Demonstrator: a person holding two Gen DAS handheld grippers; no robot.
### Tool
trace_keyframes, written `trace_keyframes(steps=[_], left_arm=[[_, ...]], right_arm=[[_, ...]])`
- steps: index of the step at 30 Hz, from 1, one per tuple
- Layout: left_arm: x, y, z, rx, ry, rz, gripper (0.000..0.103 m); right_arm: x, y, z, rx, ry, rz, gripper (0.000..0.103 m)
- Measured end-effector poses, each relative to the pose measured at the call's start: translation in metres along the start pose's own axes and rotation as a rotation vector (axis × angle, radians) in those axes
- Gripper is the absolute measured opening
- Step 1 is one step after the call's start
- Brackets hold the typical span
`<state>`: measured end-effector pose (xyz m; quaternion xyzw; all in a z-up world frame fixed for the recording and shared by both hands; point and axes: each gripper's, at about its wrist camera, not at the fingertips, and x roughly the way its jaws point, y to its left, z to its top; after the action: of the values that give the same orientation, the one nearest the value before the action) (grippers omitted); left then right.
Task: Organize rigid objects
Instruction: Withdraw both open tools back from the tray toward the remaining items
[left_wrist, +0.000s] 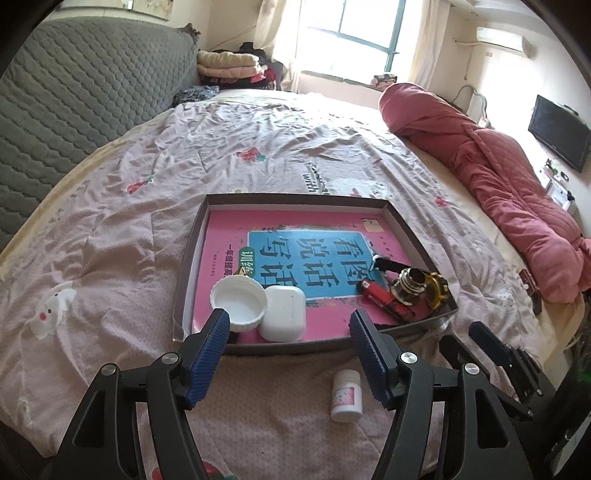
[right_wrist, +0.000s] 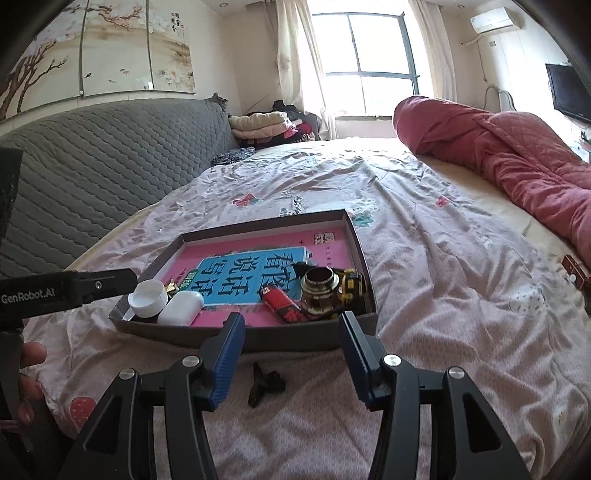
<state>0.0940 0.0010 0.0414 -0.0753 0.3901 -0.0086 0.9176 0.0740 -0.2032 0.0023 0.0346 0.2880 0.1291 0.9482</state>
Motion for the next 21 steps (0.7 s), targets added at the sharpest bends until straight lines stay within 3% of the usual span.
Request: trace_keyframes(steps=[6, 21], left_arm=[[-0.009, -0.001, -0.009, -0.027, 0.029, -0.026, 0.069], [-0.028, -0.020, -0.037, 0.015, 0.081, -0.053, 0.070]], right_arm=[[-0.011, 0.002, -0.009, 0.041, 0.034, 0.009, 0.052], [-0.034, 0.020, -0.019, -0.044, 0.036, -0.004, 0.052]])
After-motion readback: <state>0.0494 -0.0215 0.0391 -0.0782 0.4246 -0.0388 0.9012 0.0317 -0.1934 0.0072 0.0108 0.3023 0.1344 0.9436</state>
